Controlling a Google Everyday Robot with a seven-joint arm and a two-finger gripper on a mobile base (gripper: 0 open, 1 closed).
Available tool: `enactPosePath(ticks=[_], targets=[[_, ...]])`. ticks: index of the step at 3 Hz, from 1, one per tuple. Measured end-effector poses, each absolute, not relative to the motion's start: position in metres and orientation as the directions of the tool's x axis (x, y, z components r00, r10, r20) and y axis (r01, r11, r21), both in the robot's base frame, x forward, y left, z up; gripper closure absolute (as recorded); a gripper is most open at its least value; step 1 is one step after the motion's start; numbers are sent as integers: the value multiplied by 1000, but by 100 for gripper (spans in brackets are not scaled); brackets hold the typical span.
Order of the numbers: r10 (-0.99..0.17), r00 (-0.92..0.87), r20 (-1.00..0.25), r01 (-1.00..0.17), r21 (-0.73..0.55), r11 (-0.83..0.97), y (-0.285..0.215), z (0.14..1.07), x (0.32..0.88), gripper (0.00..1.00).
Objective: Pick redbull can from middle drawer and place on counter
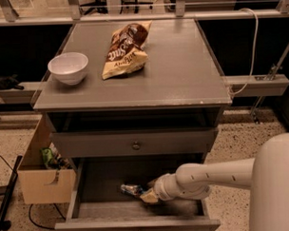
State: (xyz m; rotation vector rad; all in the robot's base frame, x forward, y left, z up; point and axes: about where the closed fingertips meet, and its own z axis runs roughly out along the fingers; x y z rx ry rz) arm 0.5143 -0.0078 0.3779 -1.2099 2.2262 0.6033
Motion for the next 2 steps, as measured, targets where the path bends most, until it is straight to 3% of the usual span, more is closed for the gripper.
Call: enactPosePath(ticks=[2], targets=[[-620, -458, -637, -857, 130, 499, -8, 378, 514, 96]])
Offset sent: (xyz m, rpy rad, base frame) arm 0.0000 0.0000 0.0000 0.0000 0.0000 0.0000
